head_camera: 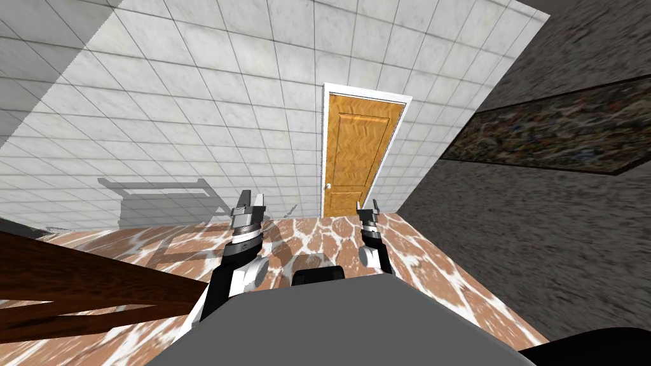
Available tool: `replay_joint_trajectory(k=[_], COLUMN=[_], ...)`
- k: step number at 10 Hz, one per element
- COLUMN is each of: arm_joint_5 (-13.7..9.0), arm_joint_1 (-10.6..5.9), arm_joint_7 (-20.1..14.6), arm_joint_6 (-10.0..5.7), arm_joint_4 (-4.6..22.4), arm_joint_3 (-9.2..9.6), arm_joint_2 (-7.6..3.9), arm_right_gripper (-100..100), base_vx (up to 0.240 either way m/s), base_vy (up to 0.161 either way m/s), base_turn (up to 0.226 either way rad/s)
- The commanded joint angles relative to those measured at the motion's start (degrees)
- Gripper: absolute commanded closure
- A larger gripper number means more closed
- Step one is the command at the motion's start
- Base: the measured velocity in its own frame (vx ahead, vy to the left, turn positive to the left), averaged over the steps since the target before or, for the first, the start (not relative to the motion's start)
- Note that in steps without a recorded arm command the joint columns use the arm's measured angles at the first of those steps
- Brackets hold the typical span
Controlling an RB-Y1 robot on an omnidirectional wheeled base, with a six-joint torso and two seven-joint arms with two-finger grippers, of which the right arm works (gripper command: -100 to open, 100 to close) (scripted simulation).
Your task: Pull the door open
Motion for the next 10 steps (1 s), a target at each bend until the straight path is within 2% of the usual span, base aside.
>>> replay_joint_trajectory(k=[1, 8, 9, 10], arm_joint_5=[-1.13, -6.12, -6.12, -6.84], arm_joint_1=[-0.77, -3.87, -3.87, -4.32], arm_joint_7=[-2.27, -11.5, -11.5, -12.82], arm_joint_6=[-0.59, -2.3, -2.3, -2.55], arm_joint_4=[2.74, 13.73, 13.73, 15.31], arm_joint_3=[-0.05, -0.32, -0.32, -0.35], arm_joint_2=[-0.18, -0.84, -0.84, -0.92], arm_right_gripper=[-100, -100, -100, -100], base_vx=[0.081, 0.102, 0.078, 0.06], base_vy=[0.006, -0.012, -0.012, -0.002], base_turn=[0.155, 0.158, 0.04, 0.084])
